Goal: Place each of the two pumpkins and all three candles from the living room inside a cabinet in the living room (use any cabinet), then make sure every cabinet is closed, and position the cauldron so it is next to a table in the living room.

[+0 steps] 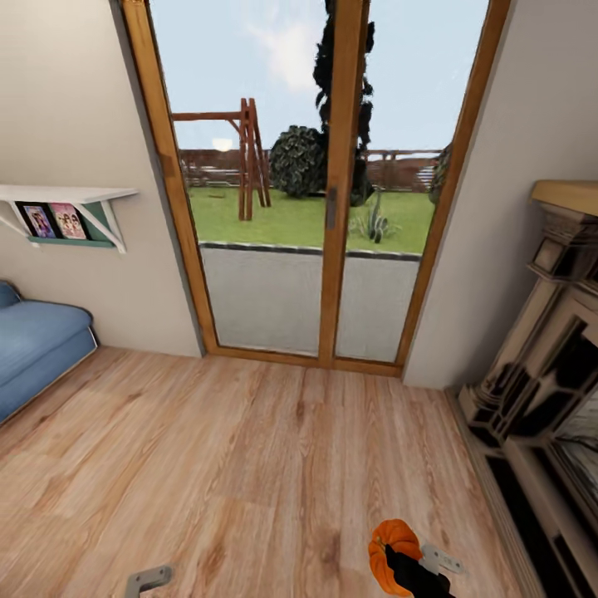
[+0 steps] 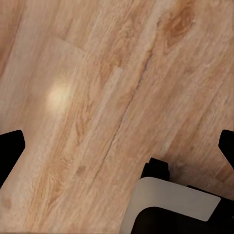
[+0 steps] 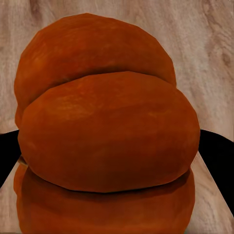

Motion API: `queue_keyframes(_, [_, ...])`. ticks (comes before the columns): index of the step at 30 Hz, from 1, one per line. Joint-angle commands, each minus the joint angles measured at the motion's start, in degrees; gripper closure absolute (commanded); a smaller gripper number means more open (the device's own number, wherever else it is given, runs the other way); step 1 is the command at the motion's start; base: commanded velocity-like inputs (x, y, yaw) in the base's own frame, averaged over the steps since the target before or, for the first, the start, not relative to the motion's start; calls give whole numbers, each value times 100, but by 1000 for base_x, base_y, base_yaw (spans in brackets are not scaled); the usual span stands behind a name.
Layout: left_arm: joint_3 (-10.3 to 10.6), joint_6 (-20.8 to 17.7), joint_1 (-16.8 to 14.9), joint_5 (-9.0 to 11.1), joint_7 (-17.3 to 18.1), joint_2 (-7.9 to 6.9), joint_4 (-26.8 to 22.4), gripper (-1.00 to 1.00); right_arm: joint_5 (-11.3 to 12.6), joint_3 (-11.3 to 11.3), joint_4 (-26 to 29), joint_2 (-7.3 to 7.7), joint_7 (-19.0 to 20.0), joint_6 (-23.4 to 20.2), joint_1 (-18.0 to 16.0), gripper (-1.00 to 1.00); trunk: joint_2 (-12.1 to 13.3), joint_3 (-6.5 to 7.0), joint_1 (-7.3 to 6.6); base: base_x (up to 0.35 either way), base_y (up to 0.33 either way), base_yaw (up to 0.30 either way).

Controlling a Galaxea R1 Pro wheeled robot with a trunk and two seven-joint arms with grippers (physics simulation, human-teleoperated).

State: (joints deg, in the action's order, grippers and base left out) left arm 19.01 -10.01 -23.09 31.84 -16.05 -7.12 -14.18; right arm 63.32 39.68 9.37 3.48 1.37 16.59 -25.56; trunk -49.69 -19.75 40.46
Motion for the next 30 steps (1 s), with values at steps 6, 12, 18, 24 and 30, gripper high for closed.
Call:
queue_keyframes(6, [50, -23, -2, 42, -38, -2, -15, -100, 57, 40, 3, 3, 3, 20, -2, 100, -5, 23, 1, 1, 0, 236])
queue_keyframes(12, [54, -7, -2, 42, -38, 0, -15, -100, 57, 40, -8, 3, 3, 20, -2, 100, -5, 52, 1, 0, 0, 241])
queue_keyframes(18, [59, 14, -1, 39, -38, 24, -15, -100, 57, 40, -21, 3, 3, 20, -2, 100, -5, 81, 1, 0, 0, 242])
queue_keyframes(24, [72, 24, -1, 34, -38, 33, -15, -100, 57, 40, -25, 3, 3, 20, -3, 100, -5, 111, 1, 0, 0, 242])
queue_keyframes(30, [84, 25, -1, 10, -40, 75, -15, -100, 57, 40, -25, 3, 3, 20, -2, 100, -5, 140, 1, -50, -35, 242])
